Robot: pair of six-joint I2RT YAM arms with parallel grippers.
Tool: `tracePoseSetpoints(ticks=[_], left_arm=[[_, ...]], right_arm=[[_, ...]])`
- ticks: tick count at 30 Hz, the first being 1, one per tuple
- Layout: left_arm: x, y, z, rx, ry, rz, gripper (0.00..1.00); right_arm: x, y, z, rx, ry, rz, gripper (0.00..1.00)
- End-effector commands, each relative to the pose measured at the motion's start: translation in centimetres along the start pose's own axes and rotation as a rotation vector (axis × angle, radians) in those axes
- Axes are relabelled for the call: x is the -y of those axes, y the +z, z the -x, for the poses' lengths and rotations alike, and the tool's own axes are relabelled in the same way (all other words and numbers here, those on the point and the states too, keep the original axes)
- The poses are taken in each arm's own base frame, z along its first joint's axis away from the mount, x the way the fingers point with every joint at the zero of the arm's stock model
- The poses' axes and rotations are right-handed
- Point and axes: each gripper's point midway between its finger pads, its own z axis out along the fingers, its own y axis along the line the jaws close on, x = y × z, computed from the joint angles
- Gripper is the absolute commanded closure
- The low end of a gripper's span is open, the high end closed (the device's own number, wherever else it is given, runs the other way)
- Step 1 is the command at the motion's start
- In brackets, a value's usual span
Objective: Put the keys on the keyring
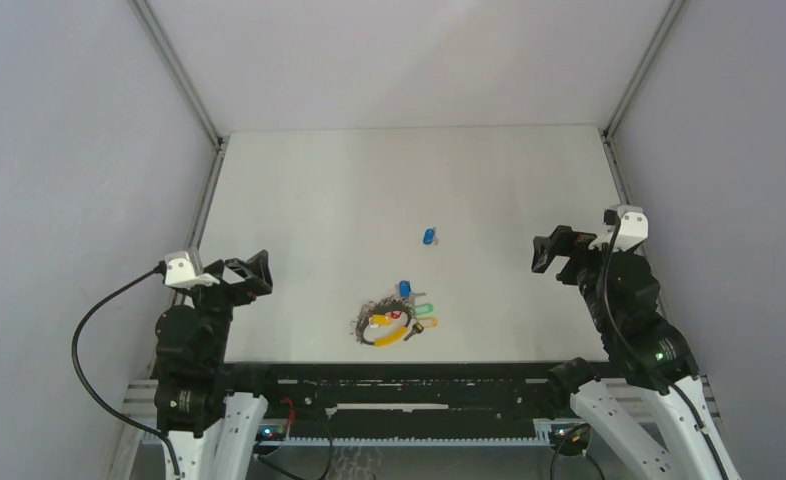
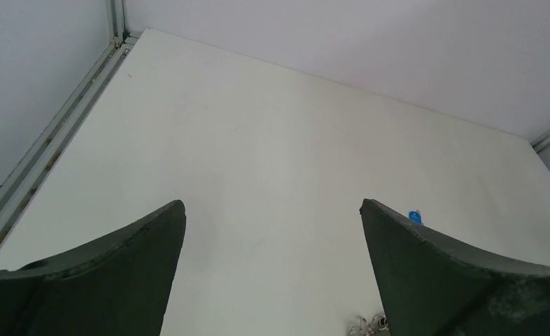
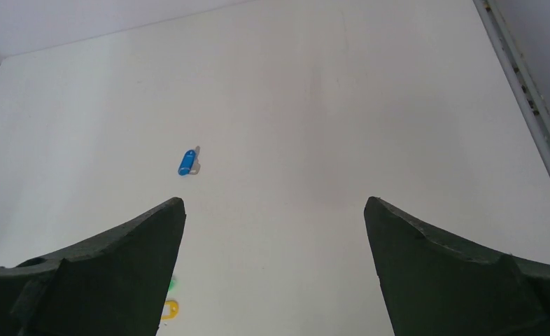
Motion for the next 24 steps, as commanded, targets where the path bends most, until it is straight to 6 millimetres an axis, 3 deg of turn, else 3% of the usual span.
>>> tracePoseSetpoints(ticks=[1,7,12,19,24], left_arm=[[0.3,0.3,0.5,0.032,0.008,-0.023,0.0],[1.4,0.7,-0.6,-0.032,-0.007,-0.076,0.0],[3.2,1.0,-2.1,-0.154,-0.08,-0.149,0.0],[5.0,1.4,-5.7,-0.329,-0.23,-0.209,0.01],[5.6,1.7,-10.0,-0.444,-0.269,-0.198,0.04]], right_arm=[[-0.7,-0.1,0.8,0.032,-0.003,0.039,0.0],[-1.6,-0.3,1.0,0.037,-0.004,0.094,0.0],[-3.5,-0.3,0.2,-0.01,-0.031,0.199,0.0],[-5.8,-0.1,-1.5,-0.101,-0.037,0.307,0.0],[-8.5,0.5,-3.4,-0.173,-0.042,0.431,0.0]])
